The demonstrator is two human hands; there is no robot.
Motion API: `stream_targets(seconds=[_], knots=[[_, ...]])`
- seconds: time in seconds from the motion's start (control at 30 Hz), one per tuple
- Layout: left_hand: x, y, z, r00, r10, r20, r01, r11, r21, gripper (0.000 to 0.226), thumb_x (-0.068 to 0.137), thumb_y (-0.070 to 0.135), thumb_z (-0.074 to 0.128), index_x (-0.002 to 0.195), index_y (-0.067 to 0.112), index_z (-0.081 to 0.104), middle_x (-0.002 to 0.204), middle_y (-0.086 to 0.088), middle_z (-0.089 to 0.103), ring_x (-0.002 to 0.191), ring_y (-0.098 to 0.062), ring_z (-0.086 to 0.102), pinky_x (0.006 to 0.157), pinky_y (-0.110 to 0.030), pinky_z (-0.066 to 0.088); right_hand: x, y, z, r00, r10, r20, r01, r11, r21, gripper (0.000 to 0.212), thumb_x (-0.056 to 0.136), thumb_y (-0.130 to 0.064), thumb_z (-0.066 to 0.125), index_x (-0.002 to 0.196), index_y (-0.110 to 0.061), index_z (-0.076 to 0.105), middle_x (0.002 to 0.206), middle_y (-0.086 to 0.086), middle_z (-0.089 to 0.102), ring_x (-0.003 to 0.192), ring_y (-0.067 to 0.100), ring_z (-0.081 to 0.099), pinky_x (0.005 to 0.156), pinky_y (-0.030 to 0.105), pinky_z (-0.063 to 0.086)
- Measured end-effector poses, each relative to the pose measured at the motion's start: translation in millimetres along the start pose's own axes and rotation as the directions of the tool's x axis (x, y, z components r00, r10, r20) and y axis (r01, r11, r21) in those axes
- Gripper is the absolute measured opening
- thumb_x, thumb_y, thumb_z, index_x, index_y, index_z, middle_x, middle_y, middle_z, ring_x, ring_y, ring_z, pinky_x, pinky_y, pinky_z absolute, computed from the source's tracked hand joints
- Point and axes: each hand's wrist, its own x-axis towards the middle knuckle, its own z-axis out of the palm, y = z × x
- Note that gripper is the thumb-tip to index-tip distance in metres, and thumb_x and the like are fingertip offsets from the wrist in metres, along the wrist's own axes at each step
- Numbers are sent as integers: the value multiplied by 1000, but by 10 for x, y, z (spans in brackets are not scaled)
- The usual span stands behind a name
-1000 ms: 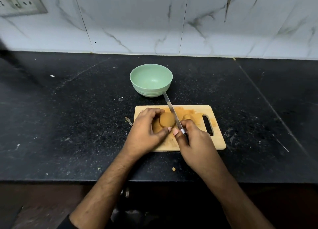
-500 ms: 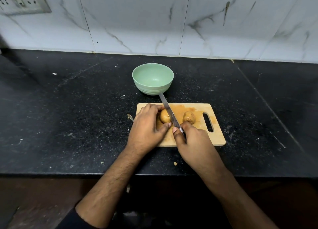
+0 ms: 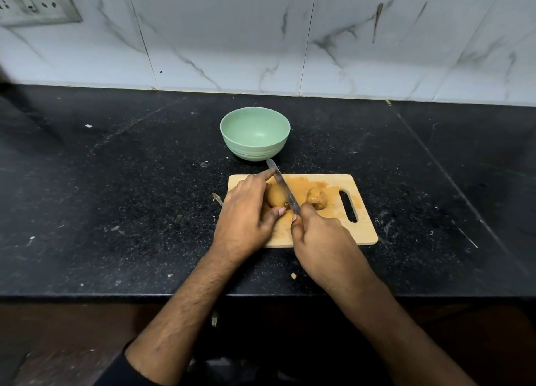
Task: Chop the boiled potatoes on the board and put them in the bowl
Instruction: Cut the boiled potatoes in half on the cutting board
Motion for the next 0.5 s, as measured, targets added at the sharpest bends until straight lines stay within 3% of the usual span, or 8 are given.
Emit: stream_targets(seconds=[0.3,0.5], knots=[[33,-8,25,999,-4,44,0,997,74,71,88,33,71,149,11,43,111,-6,56,107,-26,52,92,-42,44,133,-151,9,999,31,-7,-32,995,-99,18,107,-27,33,117,-19,46,68,-6,37,74,22,45,65,34,35],[45,9,22,998,-8,58,5,998,62,69,88,27,71,149,9,44,107,-7,55,103,-26,52,91,-45,45,234,-203,-9,1000,19,-3,-20,990,-140,20,106,-23,36,121,-17,48,72,-4,30,80,24,50,67,34,37]])
